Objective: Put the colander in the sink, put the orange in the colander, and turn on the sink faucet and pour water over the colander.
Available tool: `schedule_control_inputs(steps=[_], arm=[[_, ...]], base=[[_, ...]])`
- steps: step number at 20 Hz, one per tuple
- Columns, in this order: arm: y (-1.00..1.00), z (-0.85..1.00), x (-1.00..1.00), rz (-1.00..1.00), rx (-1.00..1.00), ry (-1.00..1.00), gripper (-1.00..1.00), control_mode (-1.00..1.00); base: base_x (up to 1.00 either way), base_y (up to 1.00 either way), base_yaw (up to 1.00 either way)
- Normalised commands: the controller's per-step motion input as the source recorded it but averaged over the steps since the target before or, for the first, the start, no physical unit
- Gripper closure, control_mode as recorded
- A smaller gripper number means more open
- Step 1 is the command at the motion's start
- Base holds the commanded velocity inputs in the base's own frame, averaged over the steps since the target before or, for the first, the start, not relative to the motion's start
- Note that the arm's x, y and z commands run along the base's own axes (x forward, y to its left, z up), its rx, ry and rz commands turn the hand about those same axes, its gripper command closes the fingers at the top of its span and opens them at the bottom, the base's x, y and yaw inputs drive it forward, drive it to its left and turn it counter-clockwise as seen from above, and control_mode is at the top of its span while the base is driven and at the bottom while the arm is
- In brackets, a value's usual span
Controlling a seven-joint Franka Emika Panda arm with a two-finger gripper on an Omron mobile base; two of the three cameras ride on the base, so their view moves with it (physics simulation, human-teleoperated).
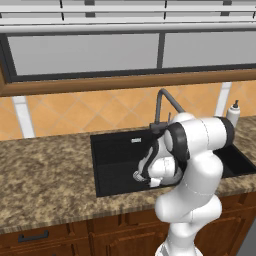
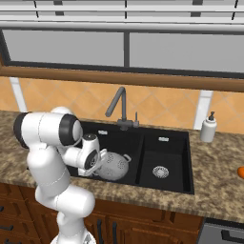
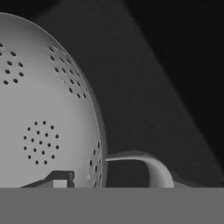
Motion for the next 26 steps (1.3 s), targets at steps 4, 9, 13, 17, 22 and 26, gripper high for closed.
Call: schedule_control_inputs(steps=[4, 9, 13, 17, 22, 26], arm=[[0.00, 0.00, 0.30, -0.22, 0.00, 0.00, 1.00, -1.00], [-0.02, 0.00, 0.39, -0.13, 0.00, 0.00, 1.00, -1.00], [-0.01, 0.00, 0.36, -0.01, 0.00, 0.00, 1.00, -1.00], [-0.11, -0.07, 0.23, 0.00, 0.00, 0.00, 1.00, -1.00], [-0.25, -0.13, 0.05, 0.00, 0.00, 0.00, 1.00, -1.00], [-0.18, -0.27, 0.00, 0.00, 0.00, 0.00, 1.00, -1.00]], base=[[0.00, 0.00, 0.00], [0.00, 0.00, 0.00], [0.00, 0.00, 0.00], [0.00, 0.00, 0.00], [0.00, 0.00, 0.00], [0.00, 0.00, 0.00]])
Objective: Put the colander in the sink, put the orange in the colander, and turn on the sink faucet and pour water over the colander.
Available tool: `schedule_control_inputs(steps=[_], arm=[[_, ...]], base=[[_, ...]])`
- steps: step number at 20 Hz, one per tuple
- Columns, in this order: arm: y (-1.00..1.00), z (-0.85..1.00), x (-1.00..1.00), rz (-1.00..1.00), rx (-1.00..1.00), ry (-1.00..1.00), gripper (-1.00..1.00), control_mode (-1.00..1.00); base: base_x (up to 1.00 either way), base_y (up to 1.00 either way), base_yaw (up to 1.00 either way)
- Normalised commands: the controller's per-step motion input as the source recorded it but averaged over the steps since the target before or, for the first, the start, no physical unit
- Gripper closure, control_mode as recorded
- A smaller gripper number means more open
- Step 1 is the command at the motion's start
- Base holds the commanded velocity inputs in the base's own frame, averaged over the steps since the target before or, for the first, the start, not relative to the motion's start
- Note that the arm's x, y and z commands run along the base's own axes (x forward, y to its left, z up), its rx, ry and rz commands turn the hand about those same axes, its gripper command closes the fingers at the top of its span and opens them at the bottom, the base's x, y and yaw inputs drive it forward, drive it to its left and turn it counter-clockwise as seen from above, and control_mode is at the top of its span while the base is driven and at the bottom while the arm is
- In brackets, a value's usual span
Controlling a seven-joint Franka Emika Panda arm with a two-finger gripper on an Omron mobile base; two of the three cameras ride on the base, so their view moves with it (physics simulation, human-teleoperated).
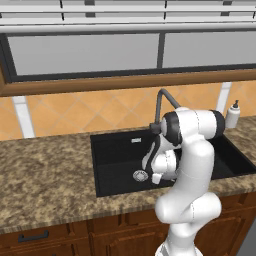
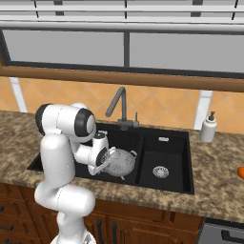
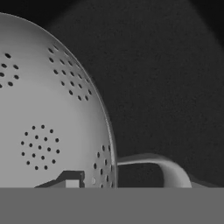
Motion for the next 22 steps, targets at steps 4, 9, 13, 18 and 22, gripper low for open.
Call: schedule_control_inputs(steps=[4, 9, 13, 18, 22], arm=[[-0.13, -0.21, 0.00, 0.00, 0.00, 0.00, 1.00, -1.00], [-0.05, -0.05, -0.01, -0.02, 0.00, 0.01, 1.00, -1.00], [-0.06, 0.00, -0.13, -0.08, 0.00, 0.06, 1.00, -1.00], [-0.13, 0.00, -0.40, -0.08, 0.00, 0.04, 1.00, -1.00], [-0.07, 0.00, -0.41, -0.10, 0.00, 0.03, 1.00, -1.00]], base=[[0.00, 0.00, 0.00], [0.00, 0.00, 0.00], [0.00, 0.00, 0.00], [0.00, 0.00, 0.00], [0.00, 0.00, 0.00]])
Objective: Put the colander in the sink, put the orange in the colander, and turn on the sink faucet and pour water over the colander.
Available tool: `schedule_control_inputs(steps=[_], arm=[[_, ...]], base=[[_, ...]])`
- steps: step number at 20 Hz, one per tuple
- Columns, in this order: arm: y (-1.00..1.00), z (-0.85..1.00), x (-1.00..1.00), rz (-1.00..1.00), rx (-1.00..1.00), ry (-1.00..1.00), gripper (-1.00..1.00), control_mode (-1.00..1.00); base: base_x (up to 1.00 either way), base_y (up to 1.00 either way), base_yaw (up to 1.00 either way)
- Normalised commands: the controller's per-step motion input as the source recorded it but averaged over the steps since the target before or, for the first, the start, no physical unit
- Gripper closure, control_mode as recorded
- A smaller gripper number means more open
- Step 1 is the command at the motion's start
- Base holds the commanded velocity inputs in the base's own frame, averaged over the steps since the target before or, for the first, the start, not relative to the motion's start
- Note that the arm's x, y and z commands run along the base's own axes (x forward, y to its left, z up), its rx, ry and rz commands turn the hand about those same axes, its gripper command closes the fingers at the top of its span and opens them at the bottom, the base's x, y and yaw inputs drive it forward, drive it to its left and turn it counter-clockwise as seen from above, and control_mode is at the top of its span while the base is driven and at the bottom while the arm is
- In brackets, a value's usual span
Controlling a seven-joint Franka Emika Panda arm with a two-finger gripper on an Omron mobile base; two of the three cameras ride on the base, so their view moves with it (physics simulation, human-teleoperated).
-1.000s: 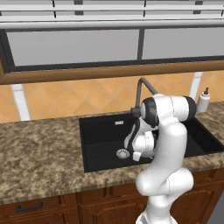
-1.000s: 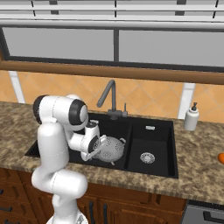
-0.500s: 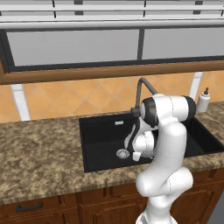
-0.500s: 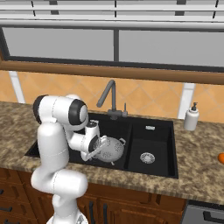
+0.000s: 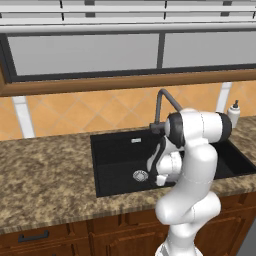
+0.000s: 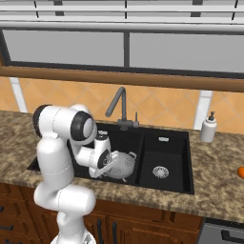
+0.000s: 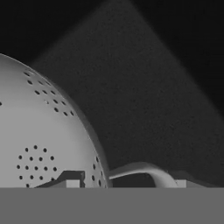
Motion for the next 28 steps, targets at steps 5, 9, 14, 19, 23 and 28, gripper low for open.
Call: schedule_control_inputs(steps=[5, 9, 14, 19, 23, 28], arm=[[-0.03, 0.00, -0.15, -0.04, 0.00, 0.04, 1.00, -1.00], [0.00, 0.00, 0.00, 0.00, 0.00, 0.02, 1.00, -1.00], [0.00, 0.00, 0.00, 0.00, 0.00, 0.00, -1.00, -1.00], [0.00, 0.00, -0.01, 0.00, 0.00, -0.01, -1.00, -1.00], [0.00, 0.10, -0.03, 0.00, 0.00, 0.00, -1.00, -1.00], [0.00, 0.34, -0.09, 0.00, 0.00, 0.00, -1.00, -1.00]], base=[[0.00, 0.00, 0.00], [0.00, 0.00, 0.00], [0.00, 0.00, 0.00], [0.00, 0.00, 0.00], [0.00, 0.00, 0.00], [0.00, 0.00, 0.00]])
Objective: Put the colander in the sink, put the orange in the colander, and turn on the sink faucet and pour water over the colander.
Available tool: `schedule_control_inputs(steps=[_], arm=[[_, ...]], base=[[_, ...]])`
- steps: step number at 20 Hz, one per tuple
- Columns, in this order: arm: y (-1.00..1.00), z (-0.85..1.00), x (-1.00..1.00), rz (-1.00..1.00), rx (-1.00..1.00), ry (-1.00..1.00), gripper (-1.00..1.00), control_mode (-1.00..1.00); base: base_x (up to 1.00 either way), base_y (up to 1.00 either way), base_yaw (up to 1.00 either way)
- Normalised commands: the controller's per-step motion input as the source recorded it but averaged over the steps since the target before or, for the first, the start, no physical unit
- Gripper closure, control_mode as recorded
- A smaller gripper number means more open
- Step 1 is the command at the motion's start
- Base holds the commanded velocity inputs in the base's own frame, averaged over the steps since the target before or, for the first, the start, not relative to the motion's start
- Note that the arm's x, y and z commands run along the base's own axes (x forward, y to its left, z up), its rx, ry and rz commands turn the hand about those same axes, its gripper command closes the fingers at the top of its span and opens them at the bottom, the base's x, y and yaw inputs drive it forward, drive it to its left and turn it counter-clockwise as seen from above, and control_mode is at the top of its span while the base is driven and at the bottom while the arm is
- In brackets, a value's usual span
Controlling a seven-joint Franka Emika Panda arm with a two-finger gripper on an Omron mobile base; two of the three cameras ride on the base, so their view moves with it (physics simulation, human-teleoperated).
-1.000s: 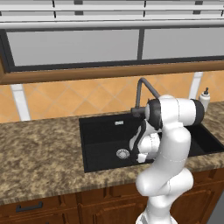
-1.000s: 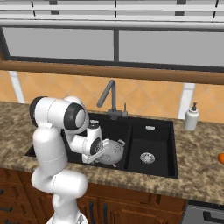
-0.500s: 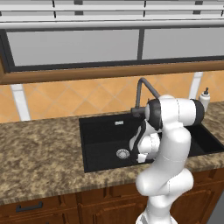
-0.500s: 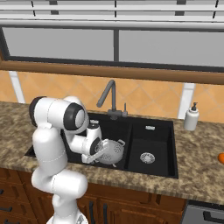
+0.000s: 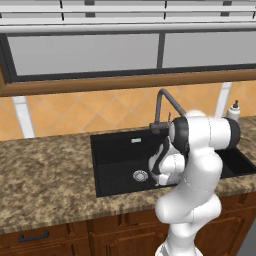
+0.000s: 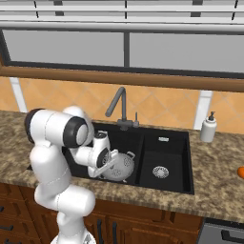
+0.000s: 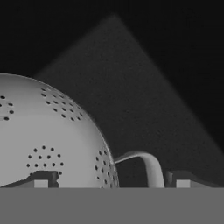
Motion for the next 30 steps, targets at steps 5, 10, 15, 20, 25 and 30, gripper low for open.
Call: schedule_control_inputs(steps=[5, 10, 15, 20, 25, 30], arm=[[0.00, 0.47, -0.22, 0.01, 0.00, 0.00, -1.00, -1.00], [0.10, 0.55, -0.11, 0.07, 0.00, 0.03, -1.00, -1.00], [0.21, 0.50, 0.00, 0.12, 0.00, 0.04, -1.00, -1.00], [0.27, 0.46, -0.02, 0.17, 0.00, 0.06, -1.00, -1.00], [0.25, 0.33, 0.00, 0.24, 0.00, 0.04, -1.00, -1.00], [0.33, 0.31, -0.08, 0.34, 0.00, 0.02, -1.00, -1.00]], base=[[0.00, 0.00, 0.00], [0.00, 0.00, 0.00], [0.00, 0.00, 0.00], [0.00, 0.00, 0.00], [0.00, 0.00, 0.00], [0.00, 0.00, 0.00]])
